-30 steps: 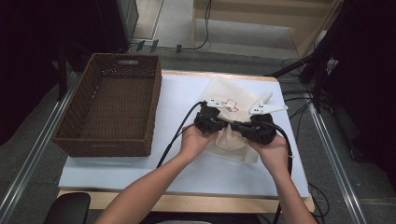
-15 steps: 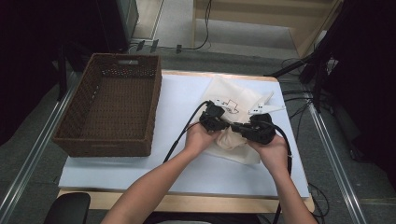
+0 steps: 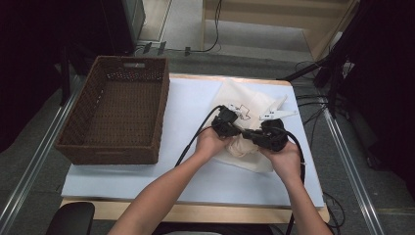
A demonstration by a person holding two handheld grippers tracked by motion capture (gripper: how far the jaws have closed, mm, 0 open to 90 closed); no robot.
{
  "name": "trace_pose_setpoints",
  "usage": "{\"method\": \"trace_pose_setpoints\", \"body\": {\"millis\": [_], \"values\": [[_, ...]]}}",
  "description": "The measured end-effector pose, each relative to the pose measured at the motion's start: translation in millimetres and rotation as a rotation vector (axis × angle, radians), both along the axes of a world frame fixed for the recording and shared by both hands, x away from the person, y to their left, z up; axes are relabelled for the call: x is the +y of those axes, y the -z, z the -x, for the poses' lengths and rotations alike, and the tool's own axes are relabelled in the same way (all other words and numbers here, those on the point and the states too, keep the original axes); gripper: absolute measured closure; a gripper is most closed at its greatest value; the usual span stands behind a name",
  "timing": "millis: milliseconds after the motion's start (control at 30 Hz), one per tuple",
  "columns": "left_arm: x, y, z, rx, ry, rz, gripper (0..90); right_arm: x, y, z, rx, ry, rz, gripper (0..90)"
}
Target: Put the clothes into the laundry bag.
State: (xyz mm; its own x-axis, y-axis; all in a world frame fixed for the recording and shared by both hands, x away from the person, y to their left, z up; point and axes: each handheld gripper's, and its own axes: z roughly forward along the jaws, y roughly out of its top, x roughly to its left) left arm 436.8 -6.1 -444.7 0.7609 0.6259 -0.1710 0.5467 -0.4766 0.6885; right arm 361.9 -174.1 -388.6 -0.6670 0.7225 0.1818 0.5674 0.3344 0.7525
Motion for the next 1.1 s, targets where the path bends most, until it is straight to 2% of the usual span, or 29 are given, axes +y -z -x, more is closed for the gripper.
{"method": "trace_pose_setpoints", "body": {"millis": [100,233,300,333,433,600,733,833,900,967,1100], "values": [[2.4,1.2,-3.6,0.039,-0.014,0.034,85.2,0.8,0.9,-0.8,0.001,0.003,0.006,87.5],[6.4,-4.0,-3.1,0.060,-0.014,0.052,84.0,-0.4,1.2,-1.0,0.003,0.008,-0.002,87.5],[11.0,-7.9,-3.1,0.066,-0.006,0.075,83.5,-2.1,0.8,-0.9,0.000,0.009,-0.006,87.5],[13.0,-10.0,-2.7,0.063,-0.004,0.071,83.3,-3.3,0.6,-1.0,0.000,0.013,-0.010,87.5],[18.8,-19.1,3.5,0.058,0.008,0.096,78.0,-6.6,0.1,-1.1,0.001,0.021,-0.015,87.5],[26.4,-31.0,16.4,-0.004,0.049,0.065,68.3,-9.9,-0.7,-1.6,-0.007,0.025,-0.020,87.5],[30.2,-37.6,22.9,0.022,0.050,0.077,57.8,-9.0,-1.6,-1.0,-0.010,0.024,-0.017,87.4],[34.6,-43.8,29.4,0.012,0.054,0.073,50.4,-9.0,-2.6,-0.1,-0.013,0.026,-0.018,87.5],[39.8,-47.1,32.5,0.029,0.058,0.090,47.4,-9.6,-3.0,0.0,-0.014,0.027,-0.018,87.5],[45.3,-49.6,37.0,0.030,0.057,0.109,44.8,-10.1,-3.0,0.1,-0.015,0.028,-0.020,87.5],[54.6,-53.2,48.4,0.016,0.058,0.106,41.2,-10.4,-3.3,0.4,-0.014,0.031,-0.020,87.5]]}}
